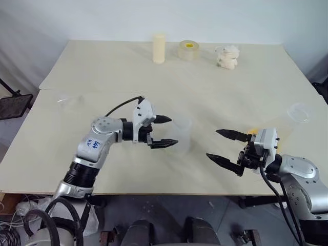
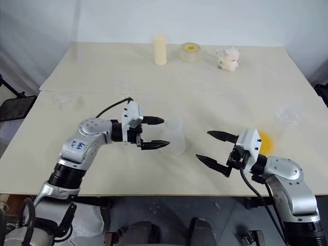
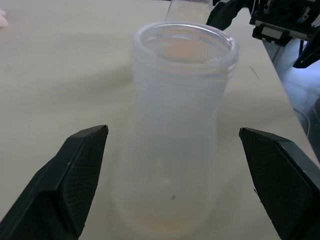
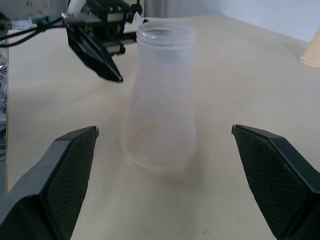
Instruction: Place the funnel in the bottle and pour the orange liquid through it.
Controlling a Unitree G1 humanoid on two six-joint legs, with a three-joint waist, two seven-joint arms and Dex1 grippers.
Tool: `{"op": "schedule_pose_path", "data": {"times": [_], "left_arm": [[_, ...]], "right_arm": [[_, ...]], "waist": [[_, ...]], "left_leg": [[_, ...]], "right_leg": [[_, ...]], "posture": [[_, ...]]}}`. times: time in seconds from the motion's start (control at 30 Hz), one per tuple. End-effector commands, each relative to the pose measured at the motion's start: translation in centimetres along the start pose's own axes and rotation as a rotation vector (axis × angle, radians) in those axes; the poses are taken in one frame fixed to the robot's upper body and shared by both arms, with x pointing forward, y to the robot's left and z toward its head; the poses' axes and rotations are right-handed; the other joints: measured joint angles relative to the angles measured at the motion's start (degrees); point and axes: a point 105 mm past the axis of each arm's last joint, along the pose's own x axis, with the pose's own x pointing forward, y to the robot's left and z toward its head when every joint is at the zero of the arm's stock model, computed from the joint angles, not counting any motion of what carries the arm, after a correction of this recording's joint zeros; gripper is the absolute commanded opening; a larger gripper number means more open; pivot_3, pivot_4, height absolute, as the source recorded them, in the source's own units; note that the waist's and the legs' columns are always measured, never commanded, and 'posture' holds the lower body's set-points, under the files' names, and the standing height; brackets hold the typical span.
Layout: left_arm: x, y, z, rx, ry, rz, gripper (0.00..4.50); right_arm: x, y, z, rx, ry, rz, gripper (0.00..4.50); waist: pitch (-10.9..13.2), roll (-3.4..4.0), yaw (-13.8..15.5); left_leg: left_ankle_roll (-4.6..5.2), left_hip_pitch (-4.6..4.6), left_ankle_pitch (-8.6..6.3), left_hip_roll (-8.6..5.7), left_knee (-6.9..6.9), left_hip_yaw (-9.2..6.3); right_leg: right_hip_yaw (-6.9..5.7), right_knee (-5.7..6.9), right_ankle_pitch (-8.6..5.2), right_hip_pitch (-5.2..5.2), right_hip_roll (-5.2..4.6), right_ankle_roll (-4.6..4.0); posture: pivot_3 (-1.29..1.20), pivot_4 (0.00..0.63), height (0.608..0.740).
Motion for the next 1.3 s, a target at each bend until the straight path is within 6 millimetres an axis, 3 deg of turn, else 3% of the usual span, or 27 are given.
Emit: {"op": "schedule_pose_path", "data": {"times": [0.03, 0.23, 0.4, 0.63, 0.7, 0.77, 0.93, 1.13, 1.3], "left_arm": [[-0.9, 0.6, 2.1, 0.042, -0.034, 0.032, 4.47], [-4.0, 2.9, 2.7, 0.002, -0.037, 0.177, 4.47], [-8.1, 3.4, 2.3, -0.025, -0.079, 0.335, 4.47], [-16.0, 3.8, 0.0, -0.016, -0.093, 0.744, 4.47], [-18.1, 3.5, -0.6, -0.005, -0.085, 0.845, 4.47], [-21.5, 2.0, -2.7, -0.043, -0.033, 0.976, 4.47], [-25.4, -0.8, -4.9, -0.097, -0.004, 1.136, 4.47], [-27.4, -2.1, -6.4, -0.131, 0.017, 1.232, 4.47], [-27.2, -1.4, -6.8, -0.142, -0.002, 1.255, 4.47]], "right_arm": [[-0.5, -0.3, 0.6, -0.039, -0.013, -0.013, 4.50], [-0.7, -0.5, 0.4, -0.039, -0.009, -0.011, 4.50], [-1.1, -0.7, 0.4, -0.041, -0.007, -0.016, 4.50], [-1.3, -0.7, 0.1, -0.021, -0.003, -0.009, 4.50], [-1.2, -0.8, 0.3, -0.018, -0.013, -0.009, 4.50], [-1.0, -0.8, 0.6, -0.011, -0.027, 0.008, 4.50], [-0.9, -1.3, 0.9, -0.018, -0.033, 0.022, 4.50], [-0.7, -1.4, 1.1, -0.022, -0.040, 0.032, 4.50], [-0.8, -1.4, 1.4, -0.030, -0.045, 0.037, 4.50]], "waist": [[0.00, 0.00, -0.03], [0.00, 0.00, -0.13], [0.00, 0.01, -0.23], [0.01, 0.01, -0.17], [0.01, 0.01, 0.04], [0.01, 0.01, -0.25], [0.02, 0.00, -0.29], [0.02, 0.00, 0.15], [0.02, 0.00, -0.21]], "left_leg": [[0.00, 0.00, 0.00, 0.00, 0.00, 0.00], [0.00, 0.01, 0.00, 0.02, -0.02, 0.00], [0.00, 0.02, 0.00, 0.04, -0.03, -0.02], [-0.01, 0.03, 0.00, 0.24, -0.05, -0.05], [0.00, 0.04, 0.00, 0.25, -0.02, -0.08], [0.00, 0.05, 0.00, 0.24, -0.02, -0.08], [-0.04, 0.11, -0.03, 0.33, -0.14, -0.04], [-0.03, 0.09, -0.03, 0.24, -0.01, -0.15], [-0.03, 0.11, -0.03, 0.28, -0.08, -0.09]], "right_leg": [[0.00, 0.00, 0.00, 0.00, 0.00, 0.00], [0.00, 0.00, 0.00, -0.01, 0.01, 0.00], [0.01, 0.00, 0.00, -0.01, 0.00, 0.00], [0.02, 0.00, 0.00, -0.01, 0.00, 0.00], [0.04, 0.01, 0.00, 0.02, -0.04, 0.00], [0.08, 0.00, 0.00, 0.03, -0.06, 0.00], [0.06, -0.04, 0.00, 0.00, -0.01, -0.01], [0.13, -0.03, 0.00, 0.10, -0.10, -0.01], [0.12, -0.03, 0.00, 0.05, -0.06, -0.01]], "posture": [[0.00, 0.150, 0.740], [0.00, 0.150, 0.740], [0.00, 0.150, 0.740], [0.00, 0.150, 0.740], [0.00, 0.150, 0.740], [0.00, 0.150, 0.740], [0.00, 0.150, 0.740], [0.00, 0.150, 0.740], [0.00, 0.150, 0.740]]}}
